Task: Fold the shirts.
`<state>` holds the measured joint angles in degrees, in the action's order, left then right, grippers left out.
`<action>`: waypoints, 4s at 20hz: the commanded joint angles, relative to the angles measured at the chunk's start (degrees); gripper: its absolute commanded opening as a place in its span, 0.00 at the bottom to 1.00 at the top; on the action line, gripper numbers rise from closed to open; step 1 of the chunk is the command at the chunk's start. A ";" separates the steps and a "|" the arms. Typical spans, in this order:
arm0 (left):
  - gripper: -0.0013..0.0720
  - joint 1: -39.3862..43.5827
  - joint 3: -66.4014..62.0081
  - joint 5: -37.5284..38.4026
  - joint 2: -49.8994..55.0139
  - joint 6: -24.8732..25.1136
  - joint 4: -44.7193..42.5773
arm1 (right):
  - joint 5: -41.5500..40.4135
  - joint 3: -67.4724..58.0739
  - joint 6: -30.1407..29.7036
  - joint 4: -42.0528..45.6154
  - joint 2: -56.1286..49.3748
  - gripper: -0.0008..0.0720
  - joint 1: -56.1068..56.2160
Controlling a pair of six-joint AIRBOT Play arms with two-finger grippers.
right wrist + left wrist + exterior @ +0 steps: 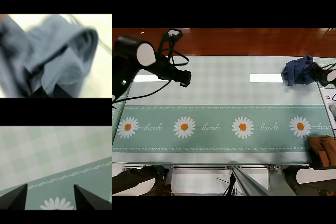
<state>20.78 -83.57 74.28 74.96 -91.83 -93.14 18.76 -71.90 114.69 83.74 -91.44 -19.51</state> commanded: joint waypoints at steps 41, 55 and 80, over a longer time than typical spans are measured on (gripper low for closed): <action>1.00 8.39 -7.45 11.93 -20.68 -6.84 0.11 | 48.09 -2.25 -19.17 27.96 23.87 0.70 58.69; 0.95 -17.31 53.42 6.49 -39.21 -3.43 23.56 | 41.81 20.09 -34.21 -14.56 34.45 0.68 -9.55; 0.05 -21.77 63.28 -22.29 -14.49 8.98 39.19 | 48.76 27.08 -36.74 -10.80 34.45 0.70 -9.73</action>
<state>-0.95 -20.40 52.99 59.75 -84.36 -51.88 65.01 -46.44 78.32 70.39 -57.01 -29.08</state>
